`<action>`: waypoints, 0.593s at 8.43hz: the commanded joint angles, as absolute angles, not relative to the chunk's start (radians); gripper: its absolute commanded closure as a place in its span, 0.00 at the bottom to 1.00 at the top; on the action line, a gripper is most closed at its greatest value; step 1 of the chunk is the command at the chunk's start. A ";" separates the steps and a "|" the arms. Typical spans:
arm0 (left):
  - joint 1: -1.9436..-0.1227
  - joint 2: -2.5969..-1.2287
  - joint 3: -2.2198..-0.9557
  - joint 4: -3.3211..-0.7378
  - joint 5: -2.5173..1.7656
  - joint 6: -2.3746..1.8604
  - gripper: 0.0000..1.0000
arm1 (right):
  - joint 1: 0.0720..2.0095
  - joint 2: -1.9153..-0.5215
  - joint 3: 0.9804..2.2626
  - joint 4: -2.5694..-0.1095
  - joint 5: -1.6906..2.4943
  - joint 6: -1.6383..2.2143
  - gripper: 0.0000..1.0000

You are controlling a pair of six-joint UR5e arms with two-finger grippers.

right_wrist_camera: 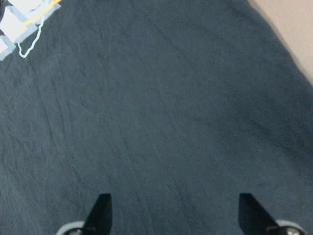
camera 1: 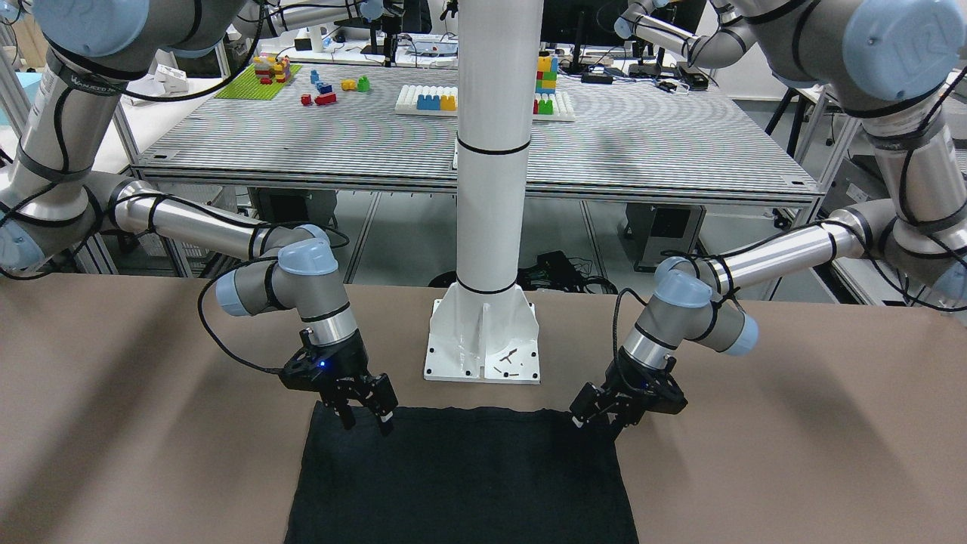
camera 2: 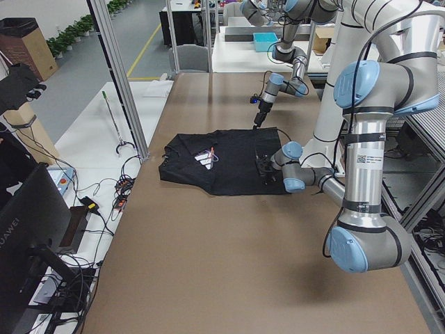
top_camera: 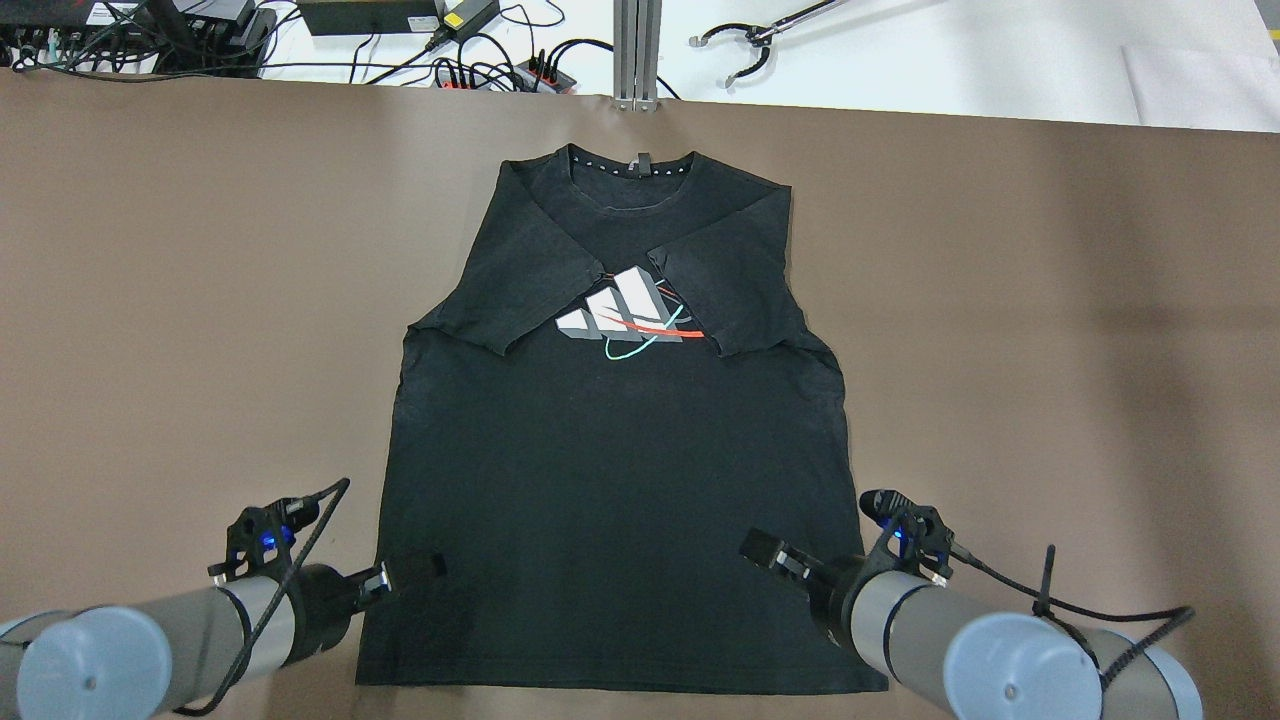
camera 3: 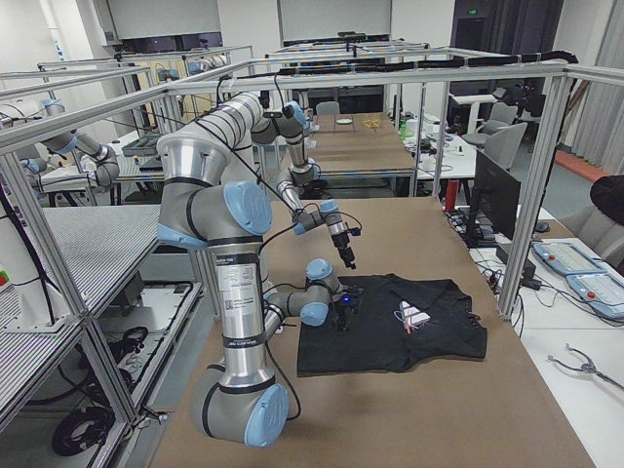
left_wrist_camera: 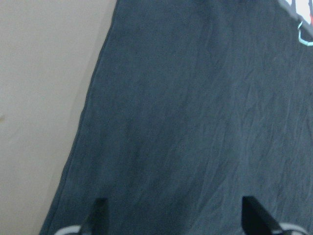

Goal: Fold clothes
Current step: 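Move both grippers to the hem corners nearest the robot and grasp them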

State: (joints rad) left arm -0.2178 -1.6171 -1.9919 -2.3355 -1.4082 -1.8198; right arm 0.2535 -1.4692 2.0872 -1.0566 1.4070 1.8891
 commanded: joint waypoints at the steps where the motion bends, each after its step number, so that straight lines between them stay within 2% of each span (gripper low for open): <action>1: -0.053 -1.548 -2.008 -2.341 -1.287 -1.878 0.05 | 0.092 -1.674 2.103 -0.822 1.251 1.940 0.08; 5: -0.023 -1.494 -2.000 -2.342 -1.282 -1.875 0.05 | 0.081 -1.694 2.105 -0.807 1.236 1.940 0.08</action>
State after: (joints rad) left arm -0.0324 -1.5016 -2.0036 -2.3422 -1.2850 -1.8746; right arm 0.0867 -1.6875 2.1042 -0.8135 1.2413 1.9400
